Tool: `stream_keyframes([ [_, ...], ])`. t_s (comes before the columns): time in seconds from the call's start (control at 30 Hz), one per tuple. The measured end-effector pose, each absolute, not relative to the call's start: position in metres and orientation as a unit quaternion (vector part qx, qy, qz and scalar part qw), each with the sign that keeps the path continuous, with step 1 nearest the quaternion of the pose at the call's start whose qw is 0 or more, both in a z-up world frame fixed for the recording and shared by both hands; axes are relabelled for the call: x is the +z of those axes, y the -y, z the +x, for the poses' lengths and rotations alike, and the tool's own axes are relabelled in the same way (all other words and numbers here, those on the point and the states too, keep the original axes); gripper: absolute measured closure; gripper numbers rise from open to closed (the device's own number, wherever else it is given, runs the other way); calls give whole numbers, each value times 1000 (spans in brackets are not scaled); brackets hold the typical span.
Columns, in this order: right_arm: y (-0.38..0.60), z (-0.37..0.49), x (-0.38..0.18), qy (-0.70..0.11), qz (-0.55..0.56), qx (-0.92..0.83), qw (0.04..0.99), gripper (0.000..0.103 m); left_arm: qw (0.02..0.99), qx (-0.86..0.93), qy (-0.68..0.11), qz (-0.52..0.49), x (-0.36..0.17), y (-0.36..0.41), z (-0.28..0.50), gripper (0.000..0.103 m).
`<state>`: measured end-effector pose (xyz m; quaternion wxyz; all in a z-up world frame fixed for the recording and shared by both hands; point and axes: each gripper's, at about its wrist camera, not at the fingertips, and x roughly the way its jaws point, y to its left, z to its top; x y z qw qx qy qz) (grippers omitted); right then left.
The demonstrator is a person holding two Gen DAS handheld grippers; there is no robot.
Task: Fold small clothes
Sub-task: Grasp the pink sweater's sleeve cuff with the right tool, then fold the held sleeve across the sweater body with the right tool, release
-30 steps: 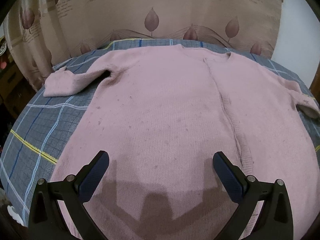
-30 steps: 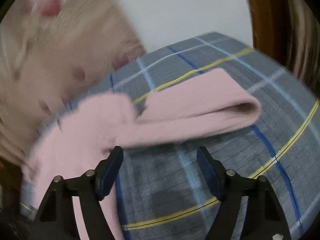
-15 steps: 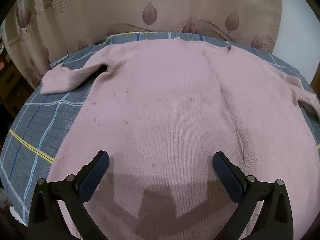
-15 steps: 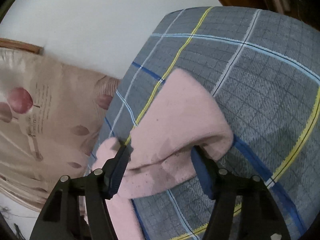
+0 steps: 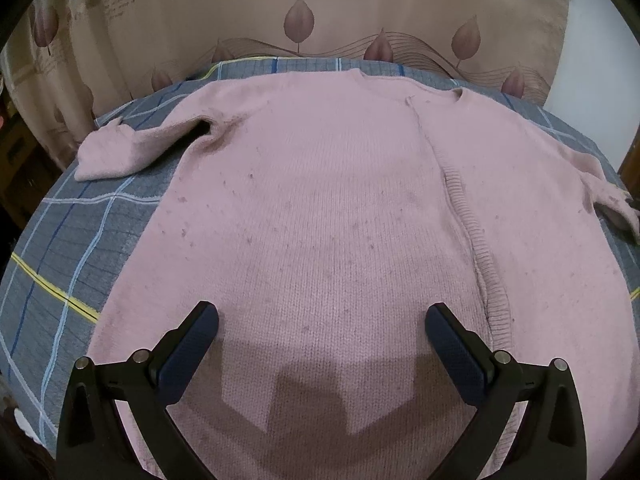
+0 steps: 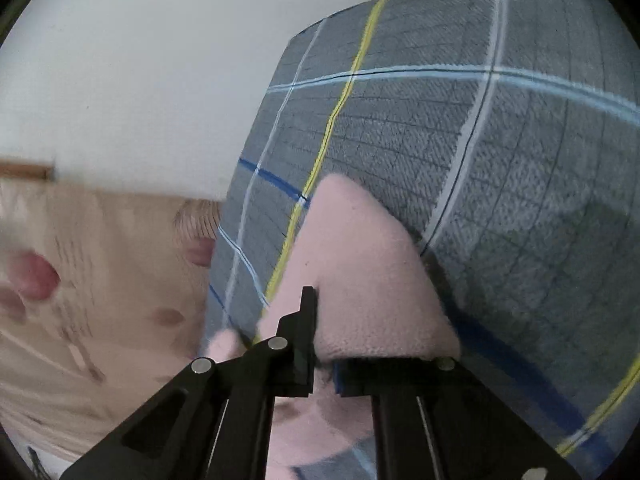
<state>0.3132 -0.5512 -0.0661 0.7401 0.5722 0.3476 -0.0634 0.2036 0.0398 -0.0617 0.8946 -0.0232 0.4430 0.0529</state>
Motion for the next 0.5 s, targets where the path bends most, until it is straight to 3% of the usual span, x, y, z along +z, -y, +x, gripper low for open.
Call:
stream_keyframes([
  [0.23,453,351,-3,-275,610,101,737,94,910,51,-403,-82,-51,-59,189,0],
  [0.37,339,383,25,-290,585,223,724,95,920,43,-364,-137,-39,-87,175,0],
  [0.5,232,406,15,-330,562,298,697,95,919,64,-362,-141,-29,-120,176,0],
])
